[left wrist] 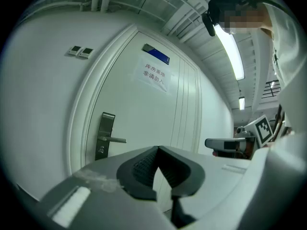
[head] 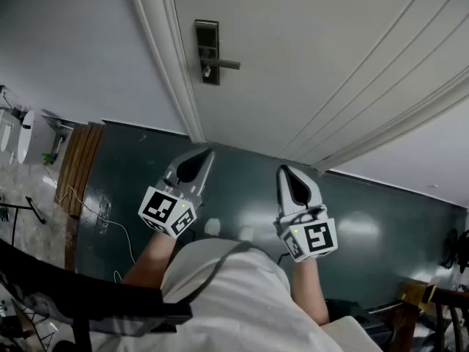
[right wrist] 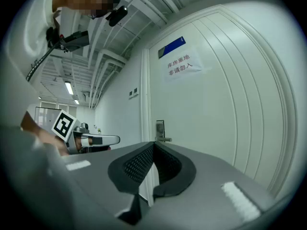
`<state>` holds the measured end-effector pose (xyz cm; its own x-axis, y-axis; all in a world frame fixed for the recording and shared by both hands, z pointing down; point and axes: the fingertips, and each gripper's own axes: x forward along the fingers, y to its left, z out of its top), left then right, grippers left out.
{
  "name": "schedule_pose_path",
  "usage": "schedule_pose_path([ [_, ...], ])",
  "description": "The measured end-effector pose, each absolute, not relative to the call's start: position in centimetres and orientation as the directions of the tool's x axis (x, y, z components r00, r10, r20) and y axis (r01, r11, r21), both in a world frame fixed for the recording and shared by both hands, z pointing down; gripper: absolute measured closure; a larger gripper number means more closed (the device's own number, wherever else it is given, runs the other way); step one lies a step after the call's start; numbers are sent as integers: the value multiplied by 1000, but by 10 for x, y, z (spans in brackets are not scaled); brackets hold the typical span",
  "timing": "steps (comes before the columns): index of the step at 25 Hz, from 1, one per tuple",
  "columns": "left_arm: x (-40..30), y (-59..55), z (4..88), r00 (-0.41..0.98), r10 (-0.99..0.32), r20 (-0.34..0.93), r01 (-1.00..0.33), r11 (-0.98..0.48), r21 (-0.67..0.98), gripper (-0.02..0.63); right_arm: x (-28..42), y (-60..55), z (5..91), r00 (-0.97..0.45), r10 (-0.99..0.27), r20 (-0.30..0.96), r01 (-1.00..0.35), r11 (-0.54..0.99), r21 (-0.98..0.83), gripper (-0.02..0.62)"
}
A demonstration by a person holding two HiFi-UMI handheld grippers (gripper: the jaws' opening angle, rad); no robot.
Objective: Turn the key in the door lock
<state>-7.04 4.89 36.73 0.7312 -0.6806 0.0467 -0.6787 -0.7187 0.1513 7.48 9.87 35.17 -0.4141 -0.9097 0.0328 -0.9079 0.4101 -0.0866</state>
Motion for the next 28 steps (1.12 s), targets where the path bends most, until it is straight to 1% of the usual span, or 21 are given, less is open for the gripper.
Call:
schedule_pose_path([
  [8, -58, 55, 377, 703, -707, 70, -710, -693, 127, 600, 88, 101, 362, -445, -894, 46, -893, 440, -91, 589],
  [14, -46, 58, 377, 697, -714, 69, -716, -687, 119, 600, 95, 101, 365, -487, -873, 17, -867, 481, -127, 588],
  [23, -22, 65, 378, 692, -717, 78, -721, -681, 132, 600, 121, 108, 369, -489, -872, 8, -862, 481, -161, 588],
  [28, -10, 72, 382, 677, -729, 98, -736, -669, 106, 600, 134, 113, 374, -504, -864, 14, -855, 496, -152, 588],
])
